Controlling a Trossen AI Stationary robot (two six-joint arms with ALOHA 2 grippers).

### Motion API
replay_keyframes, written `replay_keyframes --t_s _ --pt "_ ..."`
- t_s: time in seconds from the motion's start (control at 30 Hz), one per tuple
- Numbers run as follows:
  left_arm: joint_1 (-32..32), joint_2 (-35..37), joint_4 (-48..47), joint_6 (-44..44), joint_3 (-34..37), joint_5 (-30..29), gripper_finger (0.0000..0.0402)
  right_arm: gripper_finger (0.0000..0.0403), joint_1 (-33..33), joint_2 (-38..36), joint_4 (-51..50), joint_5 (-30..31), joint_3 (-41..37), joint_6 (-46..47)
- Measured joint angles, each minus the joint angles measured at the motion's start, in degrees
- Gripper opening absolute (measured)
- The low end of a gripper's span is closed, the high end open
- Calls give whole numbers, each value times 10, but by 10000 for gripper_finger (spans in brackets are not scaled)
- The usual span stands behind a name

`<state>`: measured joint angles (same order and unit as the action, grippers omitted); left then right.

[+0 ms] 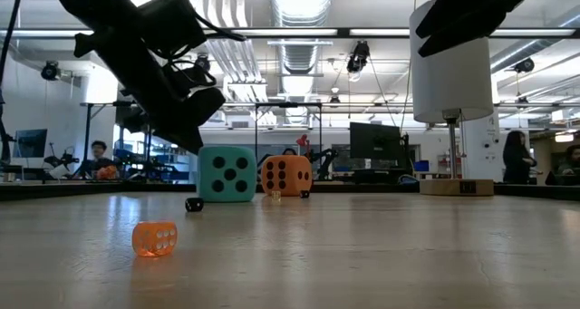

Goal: Pick & Place Dice
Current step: Put the large blue die into the blue bin

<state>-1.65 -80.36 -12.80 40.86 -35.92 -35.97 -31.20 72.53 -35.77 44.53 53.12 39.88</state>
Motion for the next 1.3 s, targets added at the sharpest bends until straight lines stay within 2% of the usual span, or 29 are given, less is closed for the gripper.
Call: replay_keyframes --t_s 0.37,0.7,1.1,1.3 --pt "0 0 5 -2 0 33 1 400 0 0 13 0 0 -1" --pt "1 0 17 -2 0 97 1 400 0 0 13 0 0 -5" --pt "19 0 86 -48 -2 163 1 400 0 0 14 0 0 -6" --pt "20 0 83 -51 -6 146 1 400 0 0 14 0 0 -5"
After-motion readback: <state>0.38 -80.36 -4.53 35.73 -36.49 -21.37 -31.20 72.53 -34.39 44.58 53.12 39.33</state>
